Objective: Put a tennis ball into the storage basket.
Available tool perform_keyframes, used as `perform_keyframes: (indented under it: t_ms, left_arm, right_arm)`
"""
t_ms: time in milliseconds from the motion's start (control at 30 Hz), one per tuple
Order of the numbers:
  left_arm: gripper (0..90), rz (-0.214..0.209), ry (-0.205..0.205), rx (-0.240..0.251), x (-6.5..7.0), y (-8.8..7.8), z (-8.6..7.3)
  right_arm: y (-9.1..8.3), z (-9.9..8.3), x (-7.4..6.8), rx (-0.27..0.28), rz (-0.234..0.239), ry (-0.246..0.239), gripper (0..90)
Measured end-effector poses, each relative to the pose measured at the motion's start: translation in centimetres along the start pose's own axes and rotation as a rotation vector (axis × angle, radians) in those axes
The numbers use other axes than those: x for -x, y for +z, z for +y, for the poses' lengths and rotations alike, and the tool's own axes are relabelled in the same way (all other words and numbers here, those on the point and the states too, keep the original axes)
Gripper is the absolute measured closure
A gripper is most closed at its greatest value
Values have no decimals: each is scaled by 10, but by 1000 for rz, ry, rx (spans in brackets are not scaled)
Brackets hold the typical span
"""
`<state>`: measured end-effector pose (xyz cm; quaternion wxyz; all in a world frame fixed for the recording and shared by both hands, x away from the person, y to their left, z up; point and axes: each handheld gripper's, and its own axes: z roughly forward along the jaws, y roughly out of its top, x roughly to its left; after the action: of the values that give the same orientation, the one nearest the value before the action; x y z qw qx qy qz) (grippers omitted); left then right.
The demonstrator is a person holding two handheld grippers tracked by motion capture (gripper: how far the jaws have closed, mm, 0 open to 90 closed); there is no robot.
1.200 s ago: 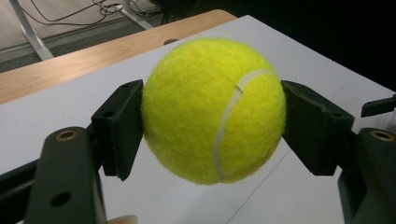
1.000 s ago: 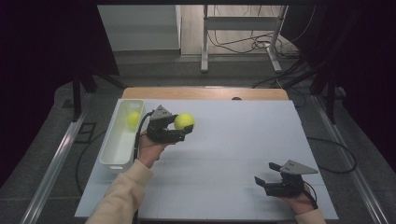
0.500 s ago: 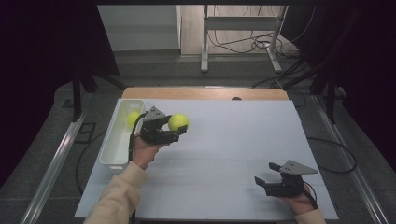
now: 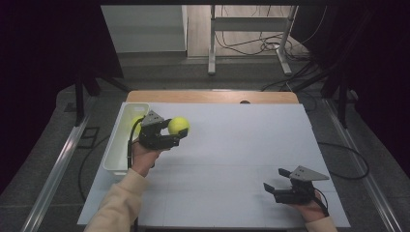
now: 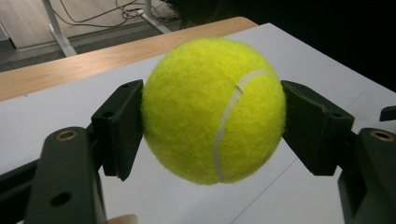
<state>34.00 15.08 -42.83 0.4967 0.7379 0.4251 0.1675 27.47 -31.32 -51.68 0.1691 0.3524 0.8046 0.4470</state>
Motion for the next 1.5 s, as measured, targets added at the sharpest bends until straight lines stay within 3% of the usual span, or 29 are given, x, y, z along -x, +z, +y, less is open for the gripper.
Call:
perform_keyframes:
  t_ms: [1500]
  left_arm:
    - [271,143,-71,29,-41,-43,-15]
  right_arm:
    - [1,0,0,-4,-1,-2,166]
